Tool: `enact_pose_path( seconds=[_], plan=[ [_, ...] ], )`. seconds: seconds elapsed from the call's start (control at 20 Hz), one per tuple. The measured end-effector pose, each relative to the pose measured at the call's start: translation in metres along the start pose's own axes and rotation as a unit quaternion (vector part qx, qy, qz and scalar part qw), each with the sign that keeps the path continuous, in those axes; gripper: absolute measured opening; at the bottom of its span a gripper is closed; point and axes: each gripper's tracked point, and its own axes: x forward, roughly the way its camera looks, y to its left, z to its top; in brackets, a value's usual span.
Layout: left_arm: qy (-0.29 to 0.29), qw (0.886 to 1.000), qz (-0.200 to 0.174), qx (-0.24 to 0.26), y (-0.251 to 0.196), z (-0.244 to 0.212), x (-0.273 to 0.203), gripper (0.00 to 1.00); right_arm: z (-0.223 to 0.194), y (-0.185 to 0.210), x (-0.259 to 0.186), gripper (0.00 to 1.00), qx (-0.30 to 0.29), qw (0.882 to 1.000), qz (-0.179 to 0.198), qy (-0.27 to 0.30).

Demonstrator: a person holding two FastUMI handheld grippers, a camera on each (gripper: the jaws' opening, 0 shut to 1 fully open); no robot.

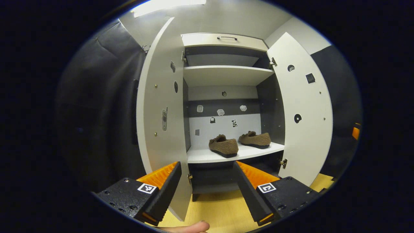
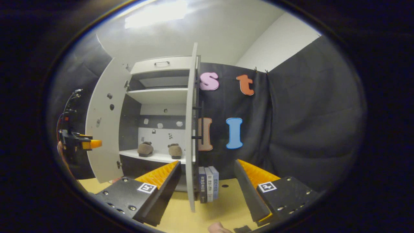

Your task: Grab one shoe with the right hand and put it into the shoe cabinet, grab the other shoe with the left hand and put it into the shoe cabinet; then close the right door with the right hand and the left door with the left hand.

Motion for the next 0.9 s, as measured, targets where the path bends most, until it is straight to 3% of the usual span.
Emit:
enact_pose_path(
  seconds=[0.15, 0.35, 0.5, 0.7, 0.9],
  plan=[
    [-0.020, 1.000, -0.002, -0.013, 0.000, 0.000, -0.022, 0.97, 0.010, -0.052, 0.031, 0.97, -0.034, 0.999, -0.026, 0.006],
    [-0.041, 0.998, -0.018, -0.033, -0.003, 0.001, -0.053, 0.98, 0.017, -0.096, 0.080, 0.98, -0.089, 0.996, -0.007, 0.012],
    [-0.080, 0.995, -0.027, -0.048, 0.001, 0.010, -0.074, 0.97, 0.015, -0.113, 0.115, 0.98, -0.067, 0.997, 0.003, 0.029],
    [-0.069, 0.997, -0.017, -0.035, 0.012, 0.000, -0.081, 0.98, 0.012, -0.118, 0.151, 0.98, -0.031, 0.998, 0.022, 0.055],
    [-0.047, 0.997, -0.042, -0.040, 0.004, -0.011, -0.085, 0.97, 0.019, -0.108, 0.185, 0.98, 0.012, 0.998, 0.009, 0.061]
  ],
)
